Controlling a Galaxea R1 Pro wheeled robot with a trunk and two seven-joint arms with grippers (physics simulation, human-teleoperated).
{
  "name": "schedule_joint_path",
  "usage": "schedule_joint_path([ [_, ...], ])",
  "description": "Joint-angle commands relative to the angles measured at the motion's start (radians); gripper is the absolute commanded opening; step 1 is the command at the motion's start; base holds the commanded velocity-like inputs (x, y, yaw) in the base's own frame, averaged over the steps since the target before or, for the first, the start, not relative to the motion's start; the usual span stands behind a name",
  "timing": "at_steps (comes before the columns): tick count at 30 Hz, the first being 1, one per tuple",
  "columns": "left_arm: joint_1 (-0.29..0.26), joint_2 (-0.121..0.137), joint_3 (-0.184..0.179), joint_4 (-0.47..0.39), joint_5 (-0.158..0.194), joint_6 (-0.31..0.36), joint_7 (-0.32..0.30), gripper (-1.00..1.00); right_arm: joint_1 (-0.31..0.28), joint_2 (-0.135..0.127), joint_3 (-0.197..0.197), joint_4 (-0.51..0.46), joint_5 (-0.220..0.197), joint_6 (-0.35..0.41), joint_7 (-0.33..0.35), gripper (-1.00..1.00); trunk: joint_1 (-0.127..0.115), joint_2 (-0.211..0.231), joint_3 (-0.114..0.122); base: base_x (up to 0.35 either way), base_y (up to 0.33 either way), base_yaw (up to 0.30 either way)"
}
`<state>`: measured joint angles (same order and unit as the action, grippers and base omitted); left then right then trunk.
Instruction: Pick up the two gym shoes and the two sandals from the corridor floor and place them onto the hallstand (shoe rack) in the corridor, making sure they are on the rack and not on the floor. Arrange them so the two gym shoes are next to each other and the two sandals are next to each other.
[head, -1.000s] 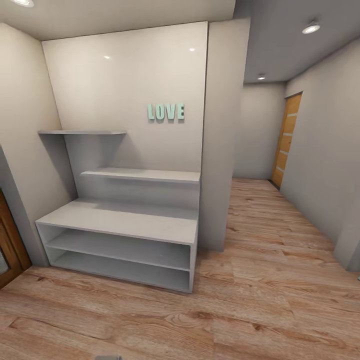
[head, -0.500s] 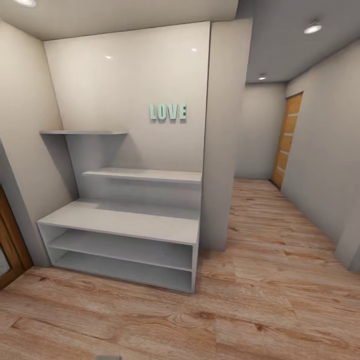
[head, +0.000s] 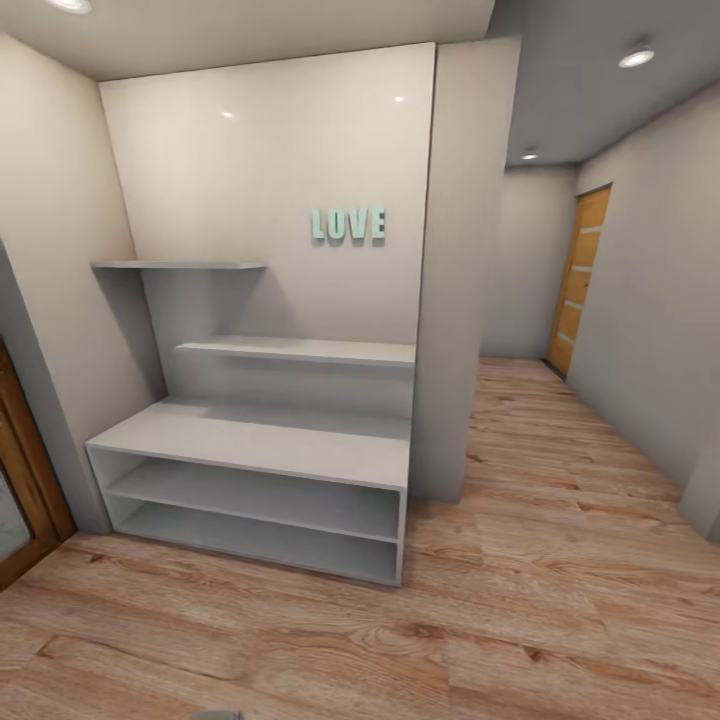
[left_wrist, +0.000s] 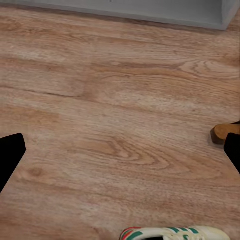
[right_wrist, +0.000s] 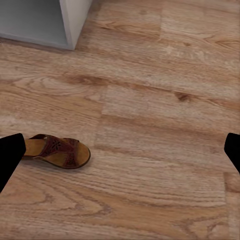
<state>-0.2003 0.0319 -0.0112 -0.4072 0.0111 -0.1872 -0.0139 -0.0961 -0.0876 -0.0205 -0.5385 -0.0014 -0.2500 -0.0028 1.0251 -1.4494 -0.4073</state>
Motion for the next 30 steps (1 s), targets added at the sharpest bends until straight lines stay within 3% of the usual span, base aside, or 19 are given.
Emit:
schedule_joint_path([
  [1, -0.001, 0.000, -0.001, 0.001, 0.001, -0.006, -0.001, 1.00, -0.001, 0.000, -0.001, 0.000, 0.000, -0.003, 0.000, 1.00, 0.000, -0.001, -0.001, 0.000, 0.046, 0.000],
  [30, -0.001, 0.000, -0.001, 0.004, 0.001, -0.025, -0.001, 1.00, -0.001, 0.000, -0.001, 0.000, 0.000, -0.003, 0.000, 1.00, 0.000, -0.001, -0.001, 0.000, 0.080, 0.000],
])
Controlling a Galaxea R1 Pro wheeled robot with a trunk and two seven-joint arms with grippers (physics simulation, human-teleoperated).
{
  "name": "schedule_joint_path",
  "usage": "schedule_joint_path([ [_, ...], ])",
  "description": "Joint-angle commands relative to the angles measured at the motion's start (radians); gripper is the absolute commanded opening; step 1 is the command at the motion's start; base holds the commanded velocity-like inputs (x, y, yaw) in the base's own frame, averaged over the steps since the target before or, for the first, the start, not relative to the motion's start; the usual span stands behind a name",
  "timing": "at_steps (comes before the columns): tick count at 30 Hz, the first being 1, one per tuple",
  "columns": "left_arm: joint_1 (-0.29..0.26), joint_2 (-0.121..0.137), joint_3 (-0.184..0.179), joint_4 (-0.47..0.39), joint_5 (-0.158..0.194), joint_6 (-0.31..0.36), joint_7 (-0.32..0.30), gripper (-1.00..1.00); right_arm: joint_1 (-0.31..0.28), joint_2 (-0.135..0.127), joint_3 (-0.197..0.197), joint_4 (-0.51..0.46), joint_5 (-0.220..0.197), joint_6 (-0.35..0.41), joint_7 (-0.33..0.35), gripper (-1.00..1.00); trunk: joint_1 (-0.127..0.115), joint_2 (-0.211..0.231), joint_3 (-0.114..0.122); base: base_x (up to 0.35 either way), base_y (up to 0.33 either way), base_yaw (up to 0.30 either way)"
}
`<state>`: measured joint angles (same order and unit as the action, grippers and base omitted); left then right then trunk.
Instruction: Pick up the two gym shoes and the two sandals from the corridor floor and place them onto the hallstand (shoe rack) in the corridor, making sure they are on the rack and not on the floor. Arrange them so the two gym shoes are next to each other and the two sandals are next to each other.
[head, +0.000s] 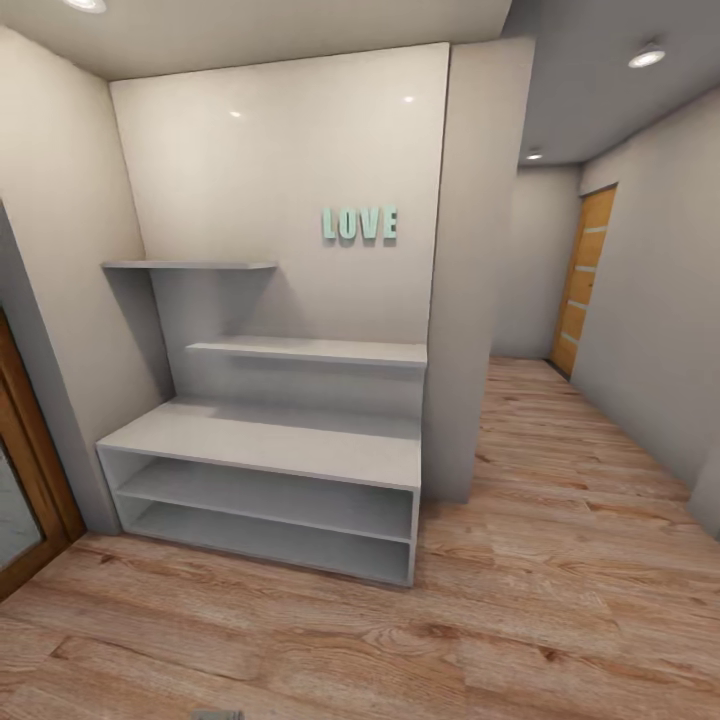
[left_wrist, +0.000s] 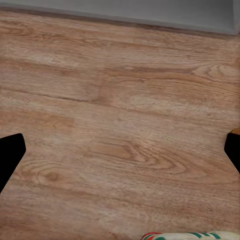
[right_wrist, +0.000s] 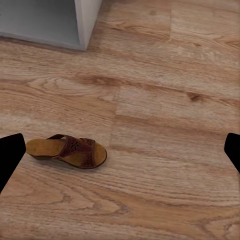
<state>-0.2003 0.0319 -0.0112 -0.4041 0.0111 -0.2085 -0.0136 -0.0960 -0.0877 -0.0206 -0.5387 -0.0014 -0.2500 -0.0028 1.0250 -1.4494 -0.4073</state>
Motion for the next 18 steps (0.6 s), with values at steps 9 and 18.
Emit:
schedule_joint_path([
  [9, -0.001, 0.000, -0.001, 0.001, 0.001, -0.003, -0.002, 1.00, -0.001, 0.000, -0.001, 0.001, 0.000, -0.003, 0.000, 1.00, 0.000, -0.001, -0.001, 0.000, 0.109, 0.000],
  [18, -0.001, 0.000, -0.001, 0.001, 0.001, -0.003, -0.001, 1.00, -0.001, 0.000, -0.001, 0.000, 0.000, -0.003, -0.001, 1.00, 0.000, -0.001, -0.001, 0.000, 0.186, 0.000],
])
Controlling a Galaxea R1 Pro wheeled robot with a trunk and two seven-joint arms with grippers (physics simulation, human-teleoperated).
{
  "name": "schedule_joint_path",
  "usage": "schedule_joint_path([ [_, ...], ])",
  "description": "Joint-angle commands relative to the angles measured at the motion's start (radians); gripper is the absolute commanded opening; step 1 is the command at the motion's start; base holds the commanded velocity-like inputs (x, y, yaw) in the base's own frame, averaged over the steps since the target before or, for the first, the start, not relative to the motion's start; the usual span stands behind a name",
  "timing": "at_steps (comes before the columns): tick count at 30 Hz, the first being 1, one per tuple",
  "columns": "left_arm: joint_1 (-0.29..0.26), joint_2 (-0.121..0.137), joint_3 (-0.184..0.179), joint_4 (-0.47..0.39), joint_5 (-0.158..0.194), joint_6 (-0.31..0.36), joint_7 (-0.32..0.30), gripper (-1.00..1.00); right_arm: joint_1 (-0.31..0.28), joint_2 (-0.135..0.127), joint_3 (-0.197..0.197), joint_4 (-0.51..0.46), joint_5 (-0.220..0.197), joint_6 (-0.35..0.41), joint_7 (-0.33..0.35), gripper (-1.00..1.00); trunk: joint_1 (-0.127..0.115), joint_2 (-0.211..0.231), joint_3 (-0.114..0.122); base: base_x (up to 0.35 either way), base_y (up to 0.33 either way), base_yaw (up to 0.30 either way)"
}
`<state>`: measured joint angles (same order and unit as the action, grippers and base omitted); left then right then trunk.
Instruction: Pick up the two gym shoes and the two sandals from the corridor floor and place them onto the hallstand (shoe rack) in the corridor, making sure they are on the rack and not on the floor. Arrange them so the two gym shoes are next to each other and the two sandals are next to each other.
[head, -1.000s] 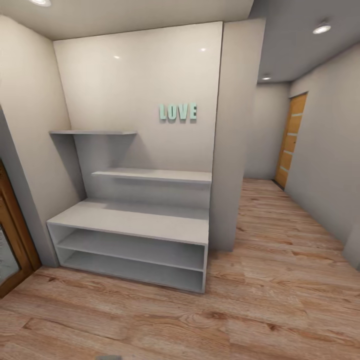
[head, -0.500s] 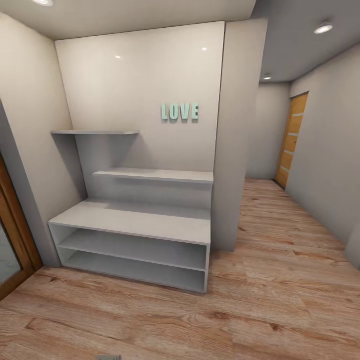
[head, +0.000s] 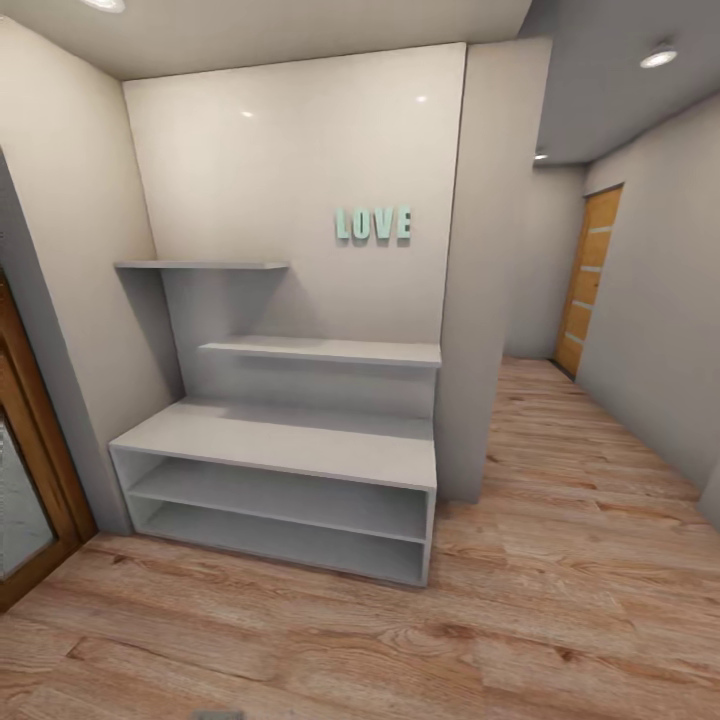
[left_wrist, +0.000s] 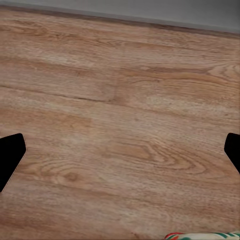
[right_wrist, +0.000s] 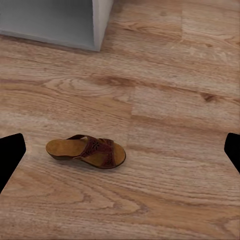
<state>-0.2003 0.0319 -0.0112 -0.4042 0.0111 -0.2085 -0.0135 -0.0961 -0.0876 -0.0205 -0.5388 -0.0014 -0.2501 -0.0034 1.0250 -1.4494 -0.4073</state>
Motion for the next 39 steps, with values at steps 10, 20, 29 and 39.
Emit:
schedule_joint_path([
  [10, -0.001, 0.000, -0.001, 0.001, 0.001, -0.003, -0.002, 1.00, -0.001, 0.000, -0.001, 0.000, 0.000, -0.003, -0.001, 1.00, 0.000, -0.001, -0.001, 0.000, 0.032, 0.000],
  [20, -0.001, 0.000, -0.001, 0.001, 0.000, -0.003, -0.001, 1.00, -0.001, 0.000, -0.001, 0.000, 0.000, -0.002, 0.001, 1.00, 0.000, -0.001, -0.001, 0.000, 0.003, -0.045],
  [29, -0.001, 0.000, -0.001, 0.001, 0.000, -0.003, -0.002, 1.00, -0.001, 0.000, -0.001, 0.000, 0.000, -0.002, 0.002, 1.00, 0.000, -0.001, -0.001, 0.000, 0.000, -0.250],
  [39, -0.001, 0.000, -0.001, 0.001, 0.000, -0.003, -0.001, 1.00, -0.001, 0.000, -0.001, 0.000, 0.000, -0.003, 0.001, 1.00, 0.000, -0.001, -0.001, 0.067, 0.013, -0.095],
])
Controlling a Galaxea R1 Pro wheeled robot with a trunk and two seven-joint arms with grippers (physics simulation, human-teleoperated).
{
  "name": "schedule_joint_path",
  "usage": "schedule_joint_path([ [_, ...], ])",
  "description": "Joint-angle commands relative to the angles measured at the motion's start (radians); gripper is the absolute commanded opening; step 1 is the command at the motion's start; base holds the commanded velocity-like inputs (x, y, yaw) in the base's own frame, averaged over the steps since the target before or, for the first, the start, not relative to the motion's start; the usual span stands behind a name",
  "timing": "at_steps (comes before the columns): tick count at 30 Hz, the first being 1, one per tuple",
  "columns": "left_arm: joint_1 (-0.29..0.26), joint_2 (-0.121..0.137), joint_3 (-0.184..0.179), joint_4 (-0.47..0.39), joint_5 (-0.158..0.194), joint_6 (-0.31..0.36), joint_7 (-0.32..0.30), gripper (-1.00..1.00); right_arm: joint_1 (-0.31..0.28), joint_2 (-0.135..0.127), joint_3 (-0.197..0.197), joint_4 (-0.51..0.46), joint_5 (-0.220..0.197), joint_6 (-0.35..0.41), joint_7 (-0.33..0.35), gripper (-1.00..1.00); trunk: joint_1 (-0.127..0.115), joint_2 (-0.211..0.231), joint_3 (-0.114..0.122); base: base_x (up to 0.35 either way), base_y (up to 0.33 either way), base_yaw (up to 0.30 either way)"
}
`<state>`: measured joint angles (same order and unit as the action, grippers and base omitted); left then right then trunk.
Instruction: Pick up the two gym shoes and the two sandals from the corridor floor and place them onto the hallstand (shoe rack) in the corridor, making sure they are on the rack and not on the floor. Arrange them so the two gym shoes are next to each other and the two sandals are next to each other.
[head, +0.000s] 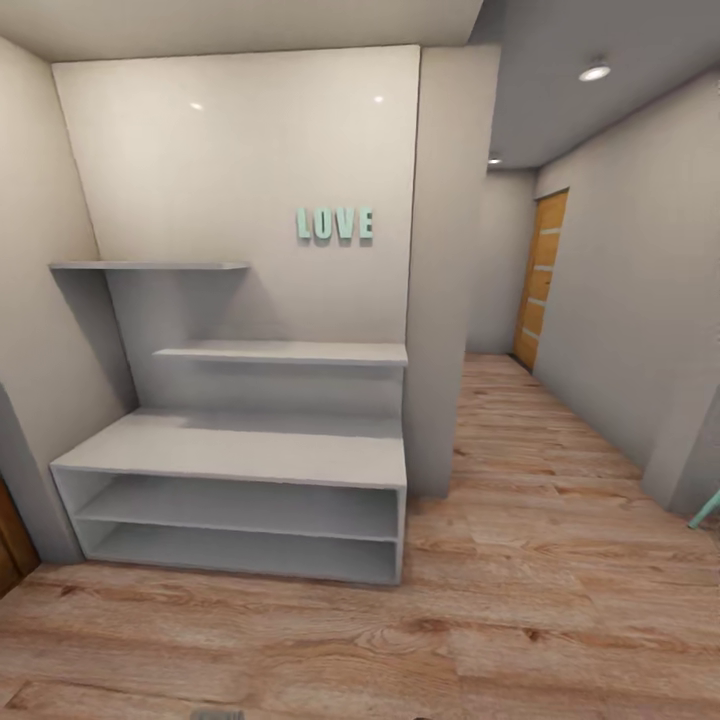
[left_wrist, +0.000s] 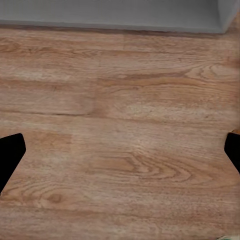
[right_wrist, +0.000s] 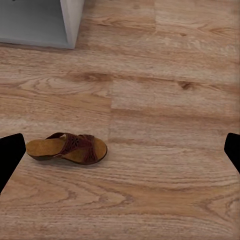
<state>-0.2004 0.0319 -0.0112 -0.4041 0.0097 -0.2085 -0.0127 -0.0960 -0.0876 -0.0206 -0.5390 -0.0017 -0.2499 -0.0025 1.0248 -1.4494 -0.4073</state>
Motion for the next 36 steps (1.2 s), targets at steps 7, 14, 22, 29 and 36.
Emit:
schedule_joint_path([
  [7, -0.001, 0.000, -0.001, 0.000, 0.001, -0.003, -0.002, 1.00, -0.001, 0.000, -0.001, 0.001, 0.000, -0.003, 0.000, 1.00, 0.000, -0.001, -0.001, 0.069, 0.029, -0.009],
  [14, -0.001, 0.000, -0.001, -0.001, 0.001, -0.003, -0.002, 1.00, -0.001, 0.000, -0.001, 0.001, 0.000, -0.003, -0.001, 1.00, 0.000, -0.001, -0.001, 0.014, 0.006, -0.002],
  [22, -0.001, 0.000, -0.001, -0.001, 0.001, -0.003, -0.002, 1.00, -0.001, 0.000, -0.001, 0.001, 0.000, -0.003, -0.001, 1.00, 0.000, -0.001, -0.001, 0.003, 0.001, 0.000],
  [29, -0.001, 0.000, -0.001, -0.001, 0.001, -0.003, -0.002, 1.00, -0.001, 0.000, -0.001, 0.001, 0.000, -0.003, -0.001, 1.00, 0.000, -0.001, -0.001, 0.000, 0.032, 0.000],
  [36, -0.001, 0.000, -0.001, -0.001, 0.001, -0.003, -0.002, 1.00, -0.001, 0.000, -0.001, 0.001, 0.000, -0.003, -0.001, 1.00, 0.000, -0.001, -0.001, 0.000, 0.135, 0.000],
])
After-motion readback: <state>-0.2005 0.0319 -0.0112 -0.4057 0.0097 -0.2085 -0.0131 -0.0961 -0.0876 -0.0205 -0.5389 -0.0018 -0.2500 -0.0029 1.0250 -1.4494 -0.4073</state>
